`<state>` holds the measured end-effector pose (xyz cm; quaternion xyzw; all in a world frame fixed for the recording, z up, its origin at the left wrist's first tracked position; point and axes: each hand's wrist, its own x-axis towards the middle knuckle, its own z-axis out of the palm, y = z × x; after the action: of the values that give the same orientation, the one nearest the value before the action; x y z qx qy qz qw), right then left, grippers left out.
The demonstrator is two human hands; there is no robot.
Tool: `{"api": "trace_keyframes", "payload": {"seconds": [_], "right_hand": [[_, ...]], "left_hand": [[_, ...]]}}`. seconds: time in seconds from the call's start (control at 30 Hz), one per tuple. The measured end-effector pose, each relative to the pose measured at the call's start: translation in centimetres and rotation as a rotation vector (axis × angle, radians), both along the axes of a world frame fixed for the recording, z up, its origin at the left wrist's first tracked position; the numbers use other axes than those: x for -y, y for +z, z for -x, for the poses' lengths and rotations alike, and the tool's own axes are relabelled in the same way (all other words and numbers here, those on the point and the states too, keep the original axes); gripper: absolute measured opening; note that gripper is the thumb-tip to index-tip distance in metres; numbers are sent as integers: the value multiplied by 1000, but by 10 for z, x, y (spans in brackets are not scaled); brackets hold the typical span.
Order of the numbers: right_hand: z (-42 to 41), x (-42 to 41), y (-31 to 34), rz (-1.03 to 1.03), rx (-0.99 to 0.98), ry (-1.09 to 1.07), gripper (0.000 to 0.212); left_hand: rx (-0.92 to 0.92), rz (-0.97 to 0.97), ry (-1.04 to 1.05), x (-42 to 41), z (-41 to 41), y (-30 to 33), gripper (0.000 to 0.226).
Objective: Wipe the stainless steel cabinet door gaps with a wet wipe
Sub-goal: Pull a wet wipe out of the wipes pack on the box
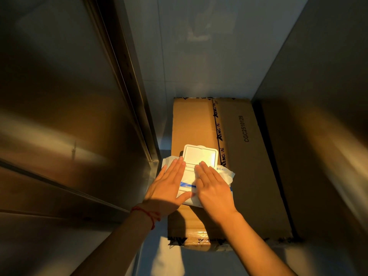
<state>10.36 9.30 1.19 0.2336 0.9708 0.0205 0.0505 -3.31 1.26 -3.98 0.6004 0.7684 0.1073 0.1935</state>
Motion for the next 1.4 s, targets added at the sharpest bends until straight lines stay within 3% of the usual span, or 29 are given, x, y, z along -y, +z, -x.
{"api": "trace_keyframes", "payload": {"seconds": [0.47, 1.23, 1.4], "right_hand": [[4, -7, -4, 34, 150, 101, 49], [0, -8, -6, -27, 121, 83, 58], [2, -3, 0, -61, -33, -5, 69]], "left_hand": [[-40, 25, -5, -1, -2, 5, 78], [-24, 27, 2, 0, -2, 4, 78], [-35, 26, -11, -2, -2, 4, 80]]}}
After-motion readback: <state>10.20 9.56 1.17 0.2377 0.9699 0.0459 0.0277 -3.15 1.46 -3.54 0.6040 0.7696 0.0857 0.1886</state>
